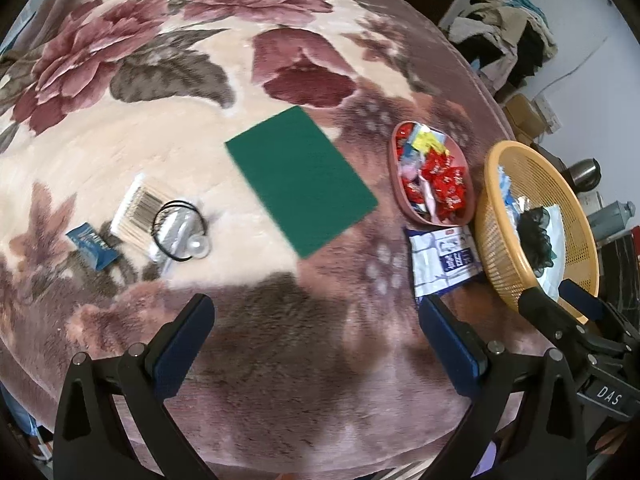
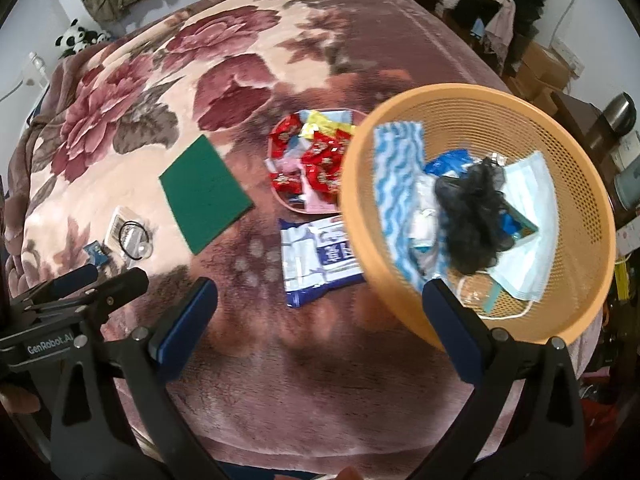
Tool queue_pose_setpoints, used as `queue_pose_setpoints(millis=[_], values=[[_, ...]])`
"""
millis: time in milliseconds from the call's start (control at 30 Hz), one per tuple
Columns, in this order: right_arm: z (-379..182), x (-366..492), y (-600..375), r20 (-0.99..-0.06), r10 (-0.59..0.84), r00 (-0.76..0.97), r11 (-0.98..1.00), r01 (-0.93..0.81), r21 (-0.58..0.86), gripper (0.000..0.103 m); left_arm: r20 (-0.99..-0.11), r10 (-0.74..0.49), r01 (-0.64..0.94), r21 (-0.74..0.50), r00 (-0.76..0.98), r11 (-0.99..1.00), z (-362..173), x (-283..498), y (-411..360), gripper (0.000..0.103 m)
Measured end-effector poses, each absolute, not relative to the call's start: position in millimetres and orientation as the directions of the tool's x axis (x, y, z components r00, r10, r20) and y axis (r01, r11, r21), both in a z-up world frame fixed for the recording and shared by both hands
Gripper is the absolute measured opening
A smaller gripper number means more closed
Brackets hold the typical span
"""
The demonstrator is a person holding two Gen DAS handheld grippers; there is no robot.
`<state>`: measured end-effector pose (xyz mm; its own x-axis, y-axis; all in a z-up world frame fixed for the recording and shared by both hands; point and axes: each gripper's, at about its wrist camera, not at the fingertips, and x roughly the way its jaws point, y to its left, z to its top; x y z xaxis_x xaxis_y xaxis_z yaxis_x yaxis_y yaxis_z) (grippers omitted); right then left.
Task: Organize soft objects
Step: 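Withdraw both open tools from the basket back over the blanket, then lower both tools toward the pearl hair tie and blue snack packet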
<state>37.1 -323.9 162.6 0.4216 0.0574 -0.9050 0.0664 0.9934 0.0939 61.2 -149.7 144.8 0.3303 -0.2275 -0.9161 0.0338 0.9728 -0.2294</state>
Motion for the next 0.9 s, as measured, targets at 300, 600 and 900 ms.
queue_pose_setpoints(millis=[300,600,900], values=[[154,45,-297,-0.912,0.077,0.402,0.995,0.024,0.095,0.103,-0.920,-0.213,-0.044,-0.240,0.330,0.970,135,61,-106,0.102],[141,58,-257,-0.921,0.113,0.373,0.994,-0.036,0.108,0.103,-0.926,-0.187,-0.144,-0.245,0.328,0.959,122,61,-51,0.102],[127,70,-219,-0.929,0.149,0.338,0.987,-0.099,0.123,0.103,-0.935,-0.168,-0.230,-0.246,0.313,0.942,105,59,-6,0.102]])
